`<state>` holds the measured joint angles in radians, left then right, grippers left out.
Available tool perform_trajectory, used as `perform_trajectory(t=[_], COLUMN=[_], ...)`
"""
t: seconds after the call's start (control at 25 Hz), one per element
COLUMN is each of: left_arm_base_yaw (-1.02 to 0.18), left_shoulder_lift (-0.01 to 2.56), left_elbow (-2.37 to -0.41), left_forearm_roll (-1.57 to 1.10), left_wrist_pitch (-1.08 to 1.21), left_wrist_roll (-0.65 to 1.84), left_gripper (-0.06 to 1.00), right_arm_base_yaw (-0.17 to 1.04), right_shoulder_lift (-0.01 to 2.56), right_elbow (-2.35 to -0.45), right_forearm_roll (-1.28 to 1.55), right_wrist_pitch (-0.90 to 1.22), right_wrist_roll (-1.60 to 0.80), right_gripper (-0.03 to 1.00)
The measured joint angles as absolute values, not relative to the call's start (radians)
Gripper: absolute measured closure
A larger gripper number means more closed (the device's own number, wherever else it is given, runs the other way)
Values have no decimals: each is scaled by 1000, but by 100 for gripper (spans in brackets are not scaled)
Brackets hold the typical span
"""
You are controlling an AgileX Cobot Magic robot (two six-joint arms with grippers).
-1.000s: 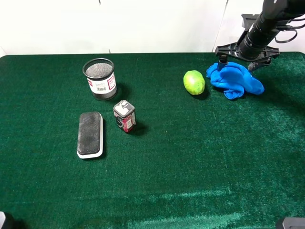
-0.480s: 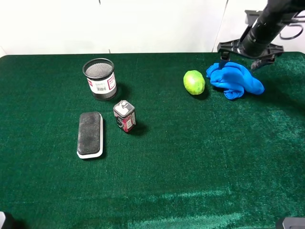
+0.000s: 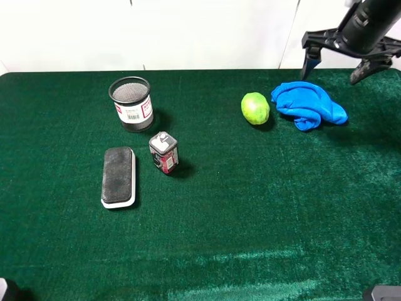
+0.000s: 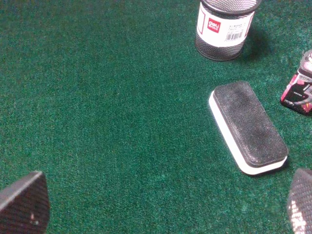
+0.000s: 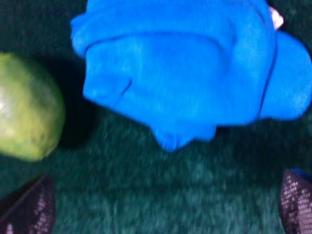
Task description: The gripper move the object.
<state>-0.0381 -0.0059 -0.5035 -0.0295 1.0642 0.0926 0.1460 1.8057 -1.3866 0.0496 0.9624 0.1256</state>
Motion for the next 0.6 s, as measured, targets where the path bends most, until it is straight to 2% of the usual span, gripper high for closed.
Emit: perform_trajectory(t=[0.6], left_arm_base_yaw=[-38], left_shoulder_lift=[-6], left_elbow=[-503], left_forearm_roll=[-30], left_wrist_pitch=[1064], left_wrist_roll=[93], left_gripper=[-5], right_arm_base_yaw=[157], right_shoulder_lift=[1621], right_elbow=[-1387], right_forearm_roll=[139], right_wrist_pitch=[1208], right_wrist_roll=[84], right_gripper=[27])
